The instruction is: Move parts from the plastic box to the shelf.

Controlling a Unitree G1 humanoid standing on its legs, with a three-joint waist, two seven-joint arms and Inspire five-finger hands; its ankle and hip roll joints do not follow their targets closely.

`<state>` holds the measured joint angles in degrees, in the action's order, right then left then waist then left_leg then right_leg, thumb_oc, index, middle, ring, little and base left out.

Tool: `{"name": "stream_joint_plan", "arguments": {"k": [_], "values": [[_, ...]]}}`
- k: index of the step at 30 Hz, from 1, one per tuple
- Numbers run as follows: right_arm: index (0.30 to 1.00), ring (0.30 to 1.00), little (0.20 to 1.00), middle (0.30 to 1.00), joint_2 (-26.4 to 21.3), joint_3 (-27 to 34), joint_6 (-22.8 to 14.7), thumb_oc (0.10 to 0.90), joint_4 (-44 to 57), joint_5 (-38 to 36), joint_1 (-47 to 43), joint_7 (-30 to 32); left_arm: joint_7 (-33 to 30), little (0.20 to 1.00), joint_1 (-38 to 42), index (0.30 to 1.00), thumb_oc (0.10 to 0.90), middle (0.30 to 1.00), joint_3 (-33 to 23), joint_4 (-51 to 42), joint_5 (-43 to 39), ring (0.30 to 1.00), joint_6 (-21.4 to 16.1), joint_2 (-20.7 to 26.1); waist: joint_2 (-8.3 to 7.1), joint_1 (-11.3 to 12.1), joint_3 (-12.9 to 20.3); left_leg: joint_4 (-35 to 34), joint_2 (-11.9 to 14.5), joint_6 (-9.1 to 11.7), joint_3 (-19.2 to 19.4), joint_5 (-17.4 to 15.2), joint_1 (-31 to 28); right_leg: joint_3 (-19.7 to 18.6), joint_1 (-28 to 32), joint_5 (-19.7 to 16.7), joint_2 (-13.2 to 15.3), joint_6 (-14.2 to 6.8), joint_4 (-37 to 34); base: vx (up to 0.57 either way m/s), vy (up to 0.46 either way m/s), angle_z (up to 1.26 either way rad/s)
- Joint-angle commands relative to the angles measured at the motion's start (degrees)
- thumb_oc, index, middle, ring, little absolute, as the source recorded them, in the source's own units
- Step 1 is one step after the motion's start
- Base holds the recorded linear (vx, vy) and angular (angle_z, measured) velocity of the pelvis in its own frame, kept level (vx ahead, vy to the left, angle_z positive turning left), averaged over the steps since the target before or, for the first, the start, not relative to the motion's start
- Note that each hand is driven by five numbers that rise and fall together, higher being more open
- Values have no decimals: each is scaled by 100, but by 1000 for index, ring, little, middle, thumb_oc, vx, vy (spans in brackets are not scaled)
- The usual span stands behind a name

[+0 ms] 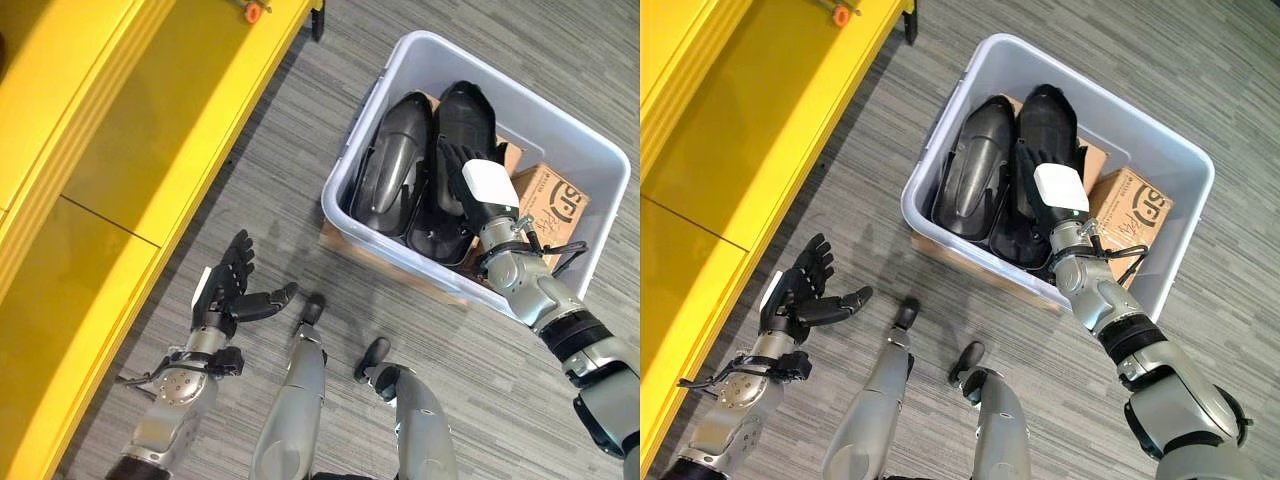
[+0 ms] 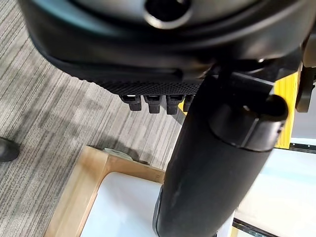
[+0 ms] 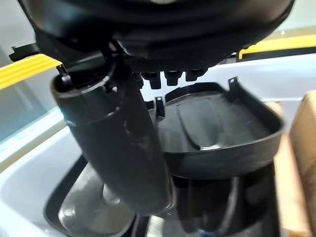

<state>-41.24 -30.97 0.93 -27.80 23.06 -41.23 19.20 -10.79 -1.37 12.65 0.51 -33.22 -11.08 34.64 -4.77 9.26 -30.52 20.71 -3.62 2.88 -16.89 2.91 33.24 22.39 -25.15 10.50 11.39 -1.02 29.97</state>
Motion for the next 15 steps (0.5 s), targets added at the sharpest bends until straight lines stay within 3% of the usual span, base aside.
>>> {"name": "stream_joint_plan", "arguments": {"k": [1, 8, 15], "values": [[1000, 1000, 1000, 1000, -759, 680, -110, 900, 610, 478, 0, 396, -23, 1000, -257, 1000, 900, 1000, -408, -619, 248, 1000, -356, -122, 10, -148, 72, -14, 331, -60, 136, -553, -298, -721, 105, -232, 385, -570, -257, -3, 7, -3], [1000, 1000, 1000, 1000, -693, 1303, -221, 900, 1417, 651, 975, 353, -16, 1000, -377, 1000, 900, 1000, -407, -648, 394, 1000, -309, -227, -31, -222, 72, 186, 333, -86, 215, -649, -199, -783, 14, -214, 394, -573, -171, -1, 4, -5], [1000, 1000, 1000, 1000, -696, 1301, -160, 900, 1428, 731, 761, 475, -57, 1000, -445, 1000, 900, 1000, -439, -672, 455, 1000, -340, -162, 50, -274, 72, 1033, 315, -136, 349, -1016, 194, -1048, -456, 74, 401, -476, 516, -12, 27, -15]]}}
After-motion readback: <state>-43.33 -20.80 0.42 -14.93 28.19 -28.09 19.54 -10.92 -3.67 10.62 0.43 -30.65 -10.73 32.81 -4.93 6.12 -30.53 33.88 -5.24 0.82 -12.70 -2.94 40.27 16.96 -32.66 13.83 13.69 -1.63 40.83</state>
